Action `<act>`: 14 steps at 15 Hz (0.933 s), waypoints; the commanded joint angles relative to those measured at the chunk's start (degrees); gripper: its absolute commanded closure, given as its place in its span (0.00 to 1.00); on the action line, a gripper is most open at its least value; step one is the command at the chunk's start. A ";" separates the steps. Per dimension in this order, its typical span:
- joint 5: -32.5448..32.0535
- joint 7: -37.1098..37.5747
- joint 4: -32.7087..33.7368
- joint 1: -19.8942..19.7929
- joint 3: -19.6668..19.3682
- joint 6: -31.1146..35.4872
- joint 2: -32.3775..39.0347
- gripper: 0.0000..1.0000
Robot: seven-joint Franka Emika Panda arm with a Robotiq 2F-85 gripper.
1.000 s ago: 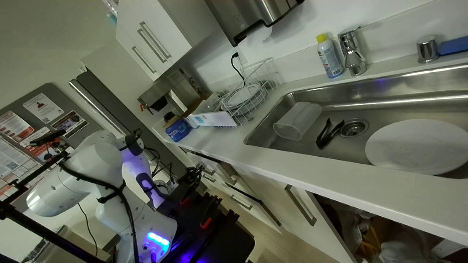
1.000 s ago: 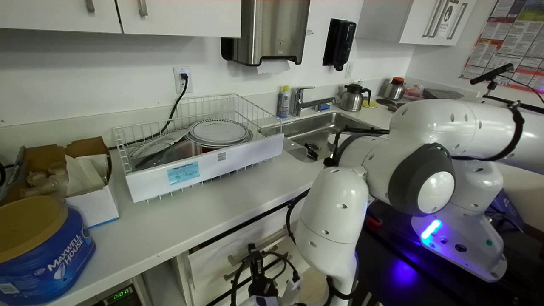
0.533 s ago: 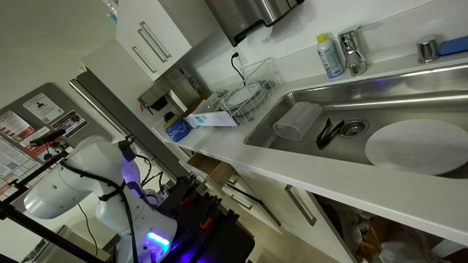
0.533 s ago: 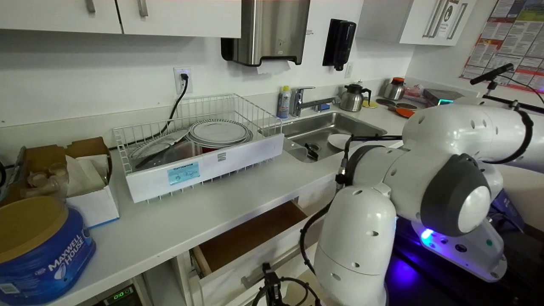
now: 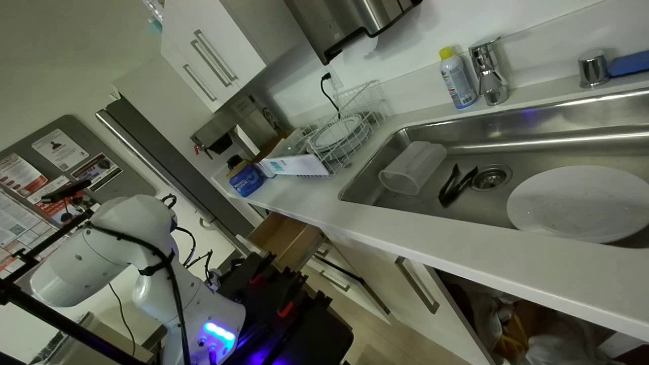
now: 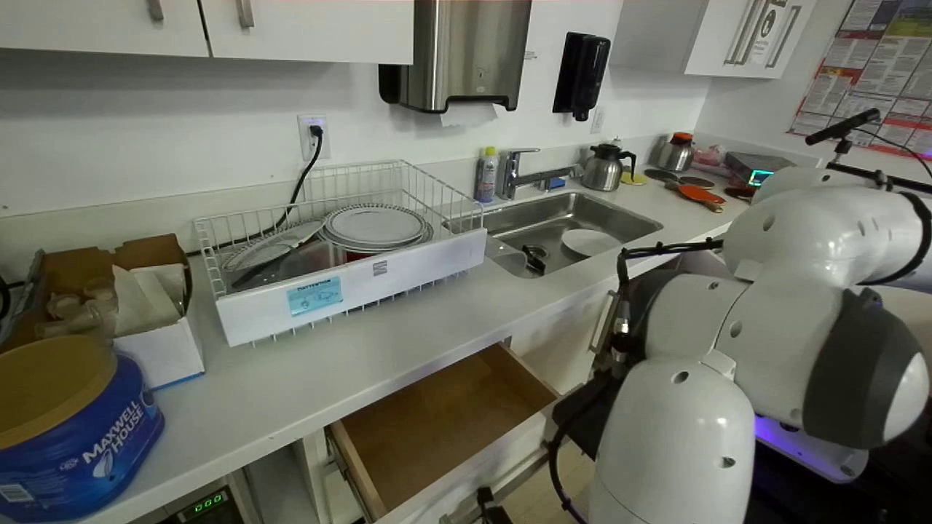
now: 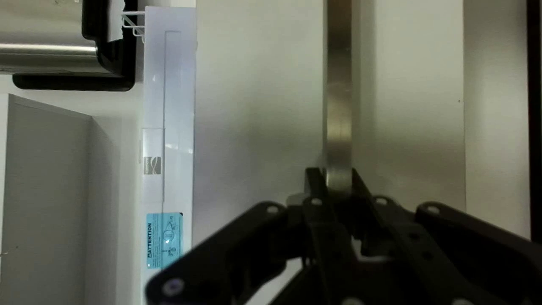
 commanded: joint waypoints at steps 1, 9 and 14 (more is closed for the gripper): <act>4.43 1.92 -0.90 0.63 1.33 -3.68 -0.04 0.96; 7.37 -1.12 -6.69 1.83 -0.05 -0.85 -5.81 0.36; 6.76 -2.62 -18.76 -1.76 4.60 7.85 -18.44 0.01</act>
